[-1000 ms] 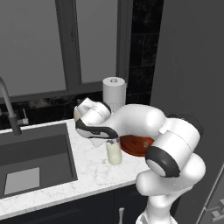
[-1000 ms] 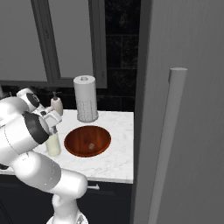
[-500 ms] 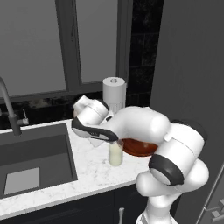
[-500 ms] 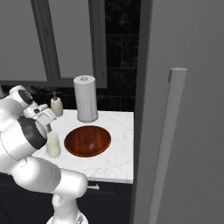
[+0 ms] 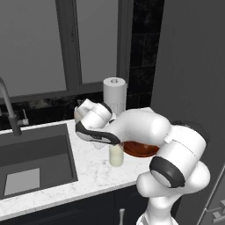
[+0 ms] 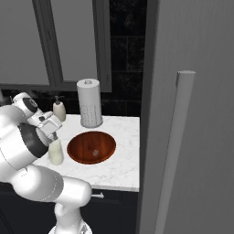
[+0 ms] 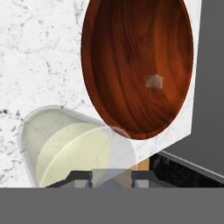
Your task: Grab a lemon wedge from the fridge and one ice cube from the ice bowl, and put them in the glass of lemonade.
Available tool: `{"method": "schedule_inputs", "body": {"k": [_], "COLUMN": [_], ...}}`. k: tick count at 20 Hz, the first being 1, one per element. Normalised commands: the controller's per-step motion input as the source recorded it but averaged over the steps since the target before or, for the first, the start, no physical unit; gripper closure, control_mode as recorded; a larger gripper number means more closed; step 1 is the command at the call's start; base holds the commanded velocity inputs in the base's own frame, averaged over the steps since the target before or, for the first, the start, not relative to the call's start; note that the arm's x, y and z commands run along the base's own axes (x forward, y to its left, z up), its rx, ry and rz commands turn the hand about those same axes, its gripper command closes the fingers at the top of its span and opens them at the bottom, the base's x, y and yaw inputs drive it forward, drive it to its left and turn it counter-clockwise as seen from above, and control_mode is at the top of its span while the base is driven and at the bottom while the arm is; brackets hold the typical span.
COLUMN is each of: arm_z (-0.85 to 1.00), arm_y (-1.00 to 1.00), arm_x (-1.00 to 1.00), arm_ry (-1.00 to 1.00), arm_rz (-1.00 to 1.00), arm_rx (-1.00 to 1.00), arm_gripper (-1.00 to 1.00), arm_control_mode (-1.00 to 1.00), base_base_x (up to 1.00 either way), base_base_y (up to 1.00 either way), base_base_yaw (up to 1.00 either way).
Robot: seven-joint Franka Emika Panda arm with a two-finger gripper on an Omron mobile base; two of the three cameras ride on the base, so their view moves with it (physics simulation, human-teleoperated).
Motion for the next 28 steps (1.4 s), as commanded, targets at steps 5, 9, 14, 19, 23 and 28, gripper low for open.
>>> {"method": "schedule_inputs", "body": {"k": [5,9,14,19,23,28], "arm_z": [-0.02,0.00,0.00,0.03,0.05,0.04], "arm_y": [0.00,0.00,0.00,0.00,0.00,0.00], "arm_x": [0.15,0.00,0.00,0.00,-0.01,0.00], "arm_ry": [0.00,0.00,0.00,0.00,0.00,0.00], "arm_rz": [0.00,0.00,0.00,0.00,0.00,0.00], "arm_rx": [-0.01,0.00,0.00,0.00,0.00,0.00], "arm_gripper": [1.00,-1.00,-1.00,-1.00,-1.00,-1.00], "arm_control_mode": [-1.00,-1.00,-1.00,-1.00,-1.00,-1.00], "base_base_x": [0.00,0.00,0.00,0.00,0.00,0.00], "base_base_y": [0.00,0.00,0.00,0.00,0.00,0.00], "base_base_yaw": [0.00,0.00,0.00,0.00,0.00,0.00]}}
